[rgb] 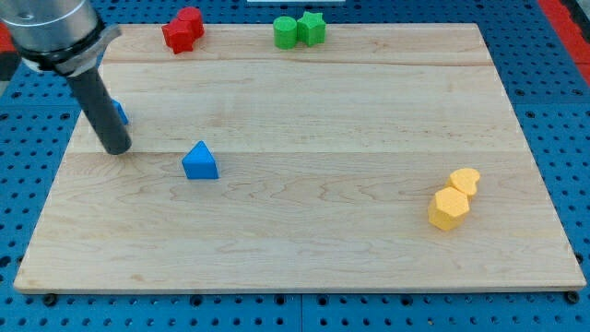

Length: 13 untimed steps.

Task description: Move the green star away from the green circle

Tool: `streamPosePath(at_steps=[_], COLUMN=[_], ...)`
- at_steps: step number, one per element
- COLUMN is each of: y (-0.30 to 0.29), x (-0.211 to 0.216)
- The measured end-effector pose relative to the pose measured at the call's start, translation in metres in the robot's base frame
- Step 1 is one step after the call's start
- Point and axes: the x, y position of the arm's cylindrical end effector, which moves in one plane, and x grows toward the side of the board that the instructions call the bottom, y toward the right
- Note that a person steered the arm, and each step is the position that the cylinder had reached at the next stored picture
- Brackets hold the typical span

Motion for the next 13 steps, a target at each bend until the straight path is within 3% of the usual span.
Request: streamPosePath(at_steps=[1,4,5,8,13], y=[0.038,0.108,0.109,0.115,0.246], x=[-0.027,-0.211,-0.245,-0.246,-0.244])
